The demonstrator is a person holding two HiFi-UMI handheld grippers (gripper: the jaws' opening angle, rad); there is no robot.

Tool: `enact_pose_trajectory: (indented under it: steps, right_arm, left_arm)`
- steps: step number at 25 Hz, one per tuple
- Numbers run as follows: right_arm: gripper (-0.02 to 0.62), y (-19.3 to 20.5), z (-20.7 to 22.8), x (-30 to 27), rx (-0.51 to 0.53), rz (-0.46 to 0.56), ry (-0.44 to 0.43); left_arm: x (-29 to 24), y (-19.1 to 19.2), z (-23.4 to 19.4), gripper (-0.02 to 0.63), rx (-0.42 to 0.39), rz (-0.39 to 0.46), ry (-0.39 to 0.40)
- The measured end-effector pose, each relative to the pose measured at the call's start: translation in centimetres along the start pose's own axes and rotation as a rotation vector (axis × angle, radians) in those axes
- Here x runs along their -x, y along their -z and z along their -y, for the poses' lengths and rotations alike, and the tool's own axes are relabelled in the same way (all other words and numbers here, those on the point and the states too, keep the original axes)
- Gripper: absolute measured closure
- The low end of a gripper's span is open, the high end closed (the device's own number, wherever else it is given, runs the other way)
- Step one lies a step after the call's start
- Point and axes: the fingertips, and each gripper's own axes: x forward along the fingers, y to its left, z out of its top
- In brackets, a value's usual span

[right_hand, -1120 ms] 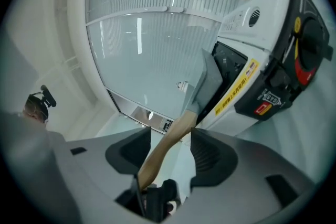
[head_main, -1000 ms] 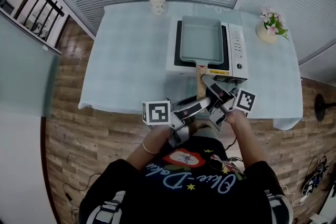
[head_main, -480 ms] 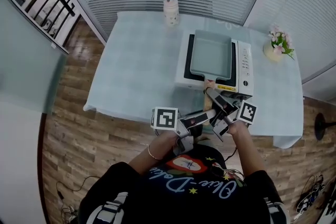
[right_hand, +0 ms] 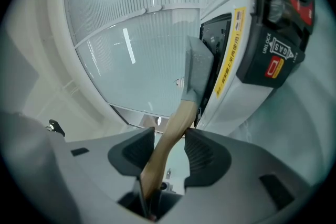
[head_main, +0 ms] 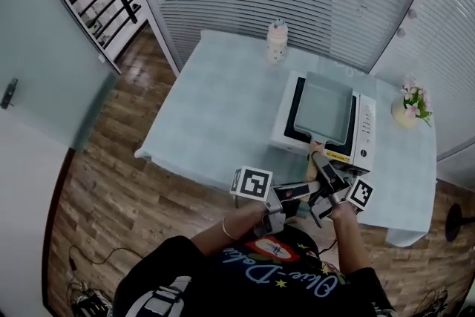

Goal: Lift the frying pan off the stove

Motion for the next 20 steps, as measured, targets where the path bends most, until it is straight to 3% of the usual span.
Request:
enact_pose_trajectory:
  steps: [6,20]
  right_arm:
    - [0.44,0.3,-0.1,0.1,-0.051,0.026,0.006]
    - [0.44,0.6,-1.1,0.5,-0.036,0.031,-0.001]
  left_arm:
    - [0.3,0.2,0.3,0.485,-0.006,0.005,0.002]
    - [0.3,0.8,1.3,0.483,-0.036,0.012,0.009]
